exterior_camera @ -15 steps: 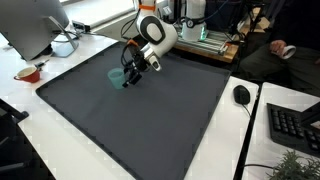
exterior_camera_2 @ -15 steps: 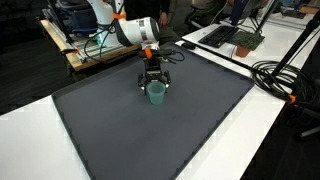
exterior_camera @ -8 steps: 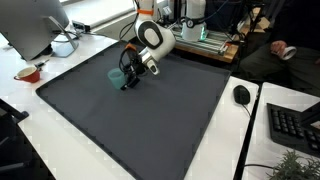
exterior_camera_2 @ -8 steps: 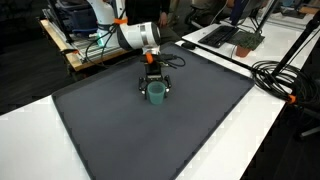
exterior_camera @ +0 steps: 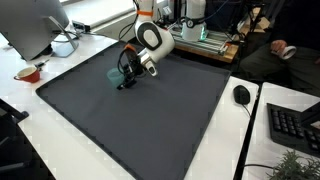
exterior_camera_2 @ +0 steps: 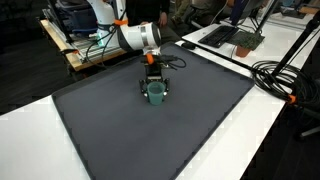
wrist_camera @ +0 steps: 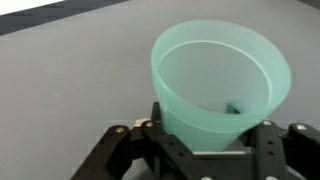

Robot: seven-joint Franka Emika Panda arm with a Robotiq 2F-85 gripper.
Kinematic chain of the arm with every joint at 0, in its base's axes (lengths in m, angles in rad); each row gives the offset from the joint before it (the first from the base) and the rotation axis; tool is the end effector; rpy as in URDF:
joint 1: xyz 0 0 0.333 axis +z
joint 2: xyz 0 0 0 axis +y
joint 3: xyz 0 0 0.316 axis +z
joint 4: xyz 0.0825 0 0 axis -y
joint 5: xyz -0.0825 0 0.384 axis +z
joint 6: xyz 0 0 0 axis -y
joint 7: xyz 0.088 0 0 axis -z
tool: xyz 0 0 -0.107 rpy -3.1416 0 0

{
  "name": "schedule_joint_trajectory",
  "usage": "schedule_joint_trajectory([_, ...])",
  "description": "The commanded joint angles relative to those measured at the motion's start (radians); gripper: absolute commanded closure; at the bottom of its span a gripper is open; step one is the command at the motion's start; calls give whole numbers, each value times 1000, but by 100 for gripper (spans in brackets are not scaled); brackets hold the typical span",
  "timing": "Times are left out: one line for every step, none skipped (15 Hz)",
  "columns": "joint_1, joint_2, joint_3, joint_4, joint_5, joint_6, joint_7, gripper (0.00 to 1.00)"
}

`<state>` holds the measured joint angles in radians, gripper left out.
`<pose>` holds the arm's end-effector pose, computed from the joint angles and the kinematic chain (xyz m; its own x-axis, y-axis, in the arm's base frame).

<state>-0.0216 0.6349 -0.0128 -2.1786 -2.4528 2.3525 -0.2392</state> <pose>0.5097 -0.0271 0.0746 -0.4125 0.2588 -0.8734 0.5438 0.8392 -0.0082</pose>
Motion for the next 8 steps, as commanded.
schedule_joint_trajectory([12,9,-9,10,38,-17,-38,58])
schedule_joint_trajectory([12,7,-8,8,43,-19,-40,58])
schedule_joint_trajectory([13,1,-6,1,46,-21,-37,58])
schedule_joint_trajectory([13,-3,-4,-4,45,-22,-30,58])
schedule_joint_trajectory([14,-10,-2,-12,45,-22,-24,58])
schedule_joint_trajectory([14,-16,-1,-18,47,-21,-22,58])
schedule_joint_trajectory([14,-27,1,-27,48,-17,-17,58])
schedule_joint_trajectory([16,-36,2,-36,52,-16,-16,58])
